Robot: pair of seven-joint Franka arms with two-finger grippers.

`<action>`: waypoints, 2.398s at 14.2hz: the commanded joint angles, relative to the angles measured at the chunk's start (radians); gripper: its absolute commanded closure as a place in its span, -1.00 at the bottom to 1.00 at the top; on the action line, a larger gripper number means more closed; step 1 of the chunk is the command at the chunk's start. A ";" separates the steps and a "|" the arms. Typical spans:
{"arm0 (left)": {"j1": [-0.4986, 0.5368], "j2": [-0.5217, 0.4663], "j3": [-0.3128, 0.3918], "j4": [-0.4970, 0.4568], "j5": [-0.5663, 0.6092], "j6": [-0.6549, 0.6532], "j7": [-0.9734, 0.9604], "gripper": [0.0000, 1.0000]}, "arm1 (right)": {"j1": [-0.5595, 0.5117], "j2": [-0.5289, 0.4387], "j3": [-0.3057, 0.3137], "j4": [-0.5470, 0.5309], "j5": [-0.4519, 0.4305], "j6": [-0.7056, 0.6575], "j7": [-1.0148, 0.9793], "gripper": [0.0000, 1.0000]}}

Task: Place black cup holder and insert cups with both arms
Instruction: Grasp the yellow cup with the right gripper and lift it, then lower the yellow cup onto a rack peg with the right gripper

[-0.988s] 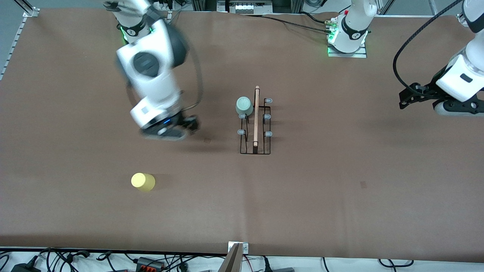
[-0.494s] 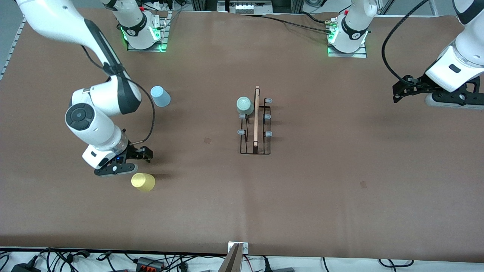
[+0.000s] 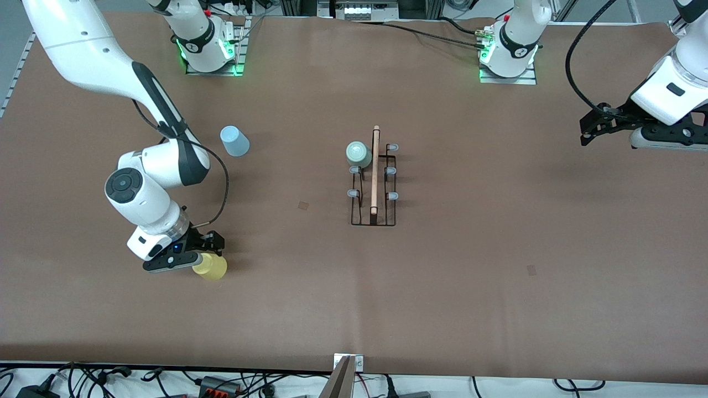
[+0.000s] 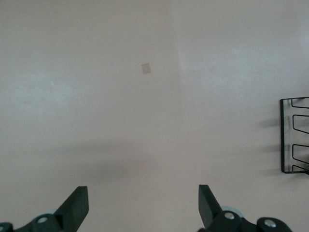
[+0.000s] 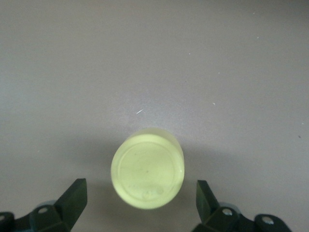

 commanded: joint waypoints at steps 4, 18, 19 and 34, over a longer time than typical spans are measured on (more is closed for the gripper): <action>0.003 -0.010 -0.007 0.013 0.006 -0.028 0.003 -1.00 | 0.001 0.050 -0.024 0.026 -0.002 0.091 -0.031 -1.00; 0.003 -0.004 0.002 0.028 0.000 -0.039 0.001 -1.00 | 0.153 -0.253 -0.019 0.026 0.054 -0.365 0.206 0.82; 0.003 -0.004 0.002 0.028 0.000 -0.039 0.003 -1.00 | 0.211 -0.290 -0.021 0.024 0.113 -0.407 0.272 0.82; 0.009 0.005 0.005 0.027 0.002 -0.042 0.027 -1.00 | 0.756 -0.040 -0.163 0.325 0.065 -0.377 0.996 0.82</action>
